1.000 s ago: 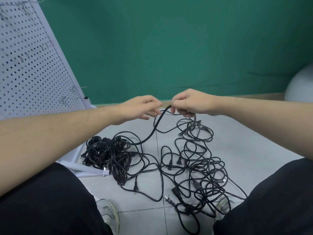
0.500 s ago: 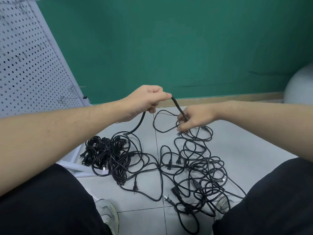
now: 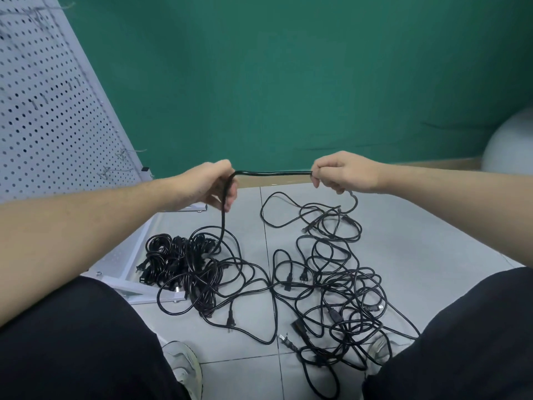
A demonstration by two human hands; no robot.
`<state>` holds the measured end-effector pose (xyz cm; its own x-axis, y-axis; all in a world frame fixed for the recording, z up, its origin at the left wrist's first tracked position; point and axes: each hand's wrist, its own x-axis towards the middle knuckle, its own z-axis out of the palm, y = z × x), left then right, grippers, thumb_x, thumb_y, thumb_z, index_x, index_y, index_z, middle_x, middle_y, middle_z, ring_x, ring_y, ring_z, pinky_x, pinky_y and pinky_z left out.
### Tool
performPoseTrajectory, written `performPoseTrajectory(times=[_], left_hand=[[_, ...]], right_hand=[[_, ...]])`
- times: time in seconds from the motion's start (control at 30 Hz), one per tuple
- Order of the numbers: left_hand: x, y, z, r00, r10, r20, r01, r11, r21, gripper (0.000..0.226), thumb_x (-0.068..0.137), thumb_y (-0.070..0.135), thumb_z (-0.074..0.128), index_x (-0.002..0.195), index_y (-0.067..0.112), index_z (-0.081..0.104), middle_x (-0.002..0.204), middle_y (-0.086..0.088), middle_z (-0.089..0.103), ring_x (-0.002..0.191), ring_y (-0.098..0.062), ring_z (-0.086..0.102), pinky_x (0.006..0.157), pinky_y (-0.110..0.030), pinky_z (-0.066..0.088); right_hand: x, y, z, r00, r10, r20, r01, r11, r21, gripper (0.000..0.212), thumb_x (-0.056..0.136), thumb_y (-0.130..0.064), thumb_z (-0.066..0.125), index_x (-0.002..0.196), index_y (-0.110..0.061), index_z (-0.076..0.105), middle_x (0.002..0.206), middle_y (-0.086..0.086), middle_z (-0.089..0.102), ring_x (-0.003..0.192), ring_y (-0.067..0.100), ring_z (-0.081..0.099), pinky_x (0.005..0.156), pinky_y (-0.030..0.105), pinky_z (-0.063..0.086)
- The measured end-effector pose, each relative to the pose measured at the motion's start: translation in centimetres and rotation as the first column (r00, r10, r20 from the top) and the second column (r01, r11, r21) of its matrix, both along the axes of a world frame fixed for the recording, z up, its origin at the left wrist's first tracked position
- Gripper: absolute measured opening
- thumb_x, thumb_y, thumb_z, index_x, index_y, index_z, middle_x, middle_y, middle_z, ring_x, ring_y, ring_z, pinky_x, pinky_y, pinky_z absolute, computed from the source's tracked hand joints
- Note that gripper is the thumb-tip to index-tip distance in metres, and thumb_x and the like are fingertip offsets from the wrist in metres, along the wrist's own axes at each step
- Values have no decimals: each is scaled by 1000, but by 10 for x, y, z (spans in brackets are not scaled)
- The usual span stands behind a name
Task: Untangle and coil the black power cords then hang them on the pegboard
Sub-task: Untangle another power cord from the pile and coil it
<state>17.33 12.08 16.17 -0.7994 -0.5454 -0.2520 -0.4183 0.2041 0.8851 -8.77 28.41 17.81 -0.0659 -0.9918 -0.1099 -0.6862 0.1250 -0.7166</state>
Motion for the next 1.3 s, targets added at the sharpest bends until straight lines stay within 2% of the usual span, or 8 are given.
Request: performPoseTrajectory(times=[0.2,0.3,0.47,0.63,0.83,1.03,1.13,1.3], left_hand=[[-15,28,11,990,-137,31,140,984,-106,32,83,34,49,95,10,65,86,-18,74,78,-25,68,83,-39,56],[-32,47,17,987,-156,39,161,975,-156,18,90,30,58,94,15,67,70,-2,63,62,-17,56,66,-26,56],[-35,45,21,991,-114,67,129,936,-328,21,86,30,52,66,26,57,58,11,44,56,-15,35,52,-27,31],[-30,38,24,986,-85,-140,47,967,-252,28,78,21,47,51,25,39,52,7,34,51,-14,23,46,-22,22],[-21,21,22,964,42,-262,-90,981,-175,34,81,24,47,51,28,31,57,3,24,53,-16,19,51,-26,15],[-3,-5,6,988,152,31,-129,914,-384,44,97,34,56,57,15,51,55,-4,52,50,-17,43,61,-30,43],[2,1,0,978,74,194,-22,966,-259,39,102,39,55,76,11,61,70,-8,69,55,-21,54,60,-29,49],[-19,26,8,998,29,51,-26,998,-55,40,106,47,46,100,11,63,92,-14,77,71,-28,66,75,-37,57]], right_hand=[[34,-9,10,996,75,-53,-77,996,-34,26,103,-21,50,88,-18,71,65,-4,45,52,12,35,46,17,30],[50,-15,10,992,104,-68,-106,994,-22,26,102,-19,49,84,-19,67,64,1,48,48,12,37,46,17,33],[45,-9,9,980,150,-134,-139,987,84,32,99,-38,60,77,-18,69,61,-6,63,54,3,51,57,14,39],[21,-4,-17,895,252,-368,-161,952,260,29,94,-41,67,85,-14,65,79,2,66,72,18,56,81,38,51],[-6,5,-19,948,178,-262,-97,951,295,27,93,-41,61,86,-16,69,90,-4,75,93,19,68,95,35,49],[-11,6,-4,994,-17,-105,21,999,39,26,80,-36,48,77,-13,61,71,2,53,62,12,45,65,31,42],[-3,3,3,983,-15,-182,5,998,-56,18,95,-25,56,81,-17,64,62,-12,50,53,4,38,57,21,34],[30,-9,10,974,82,-213,-101,992,-80,18,101,-29,57,92,-25,71,63,-12,52,54,6,39,55,19,35]])
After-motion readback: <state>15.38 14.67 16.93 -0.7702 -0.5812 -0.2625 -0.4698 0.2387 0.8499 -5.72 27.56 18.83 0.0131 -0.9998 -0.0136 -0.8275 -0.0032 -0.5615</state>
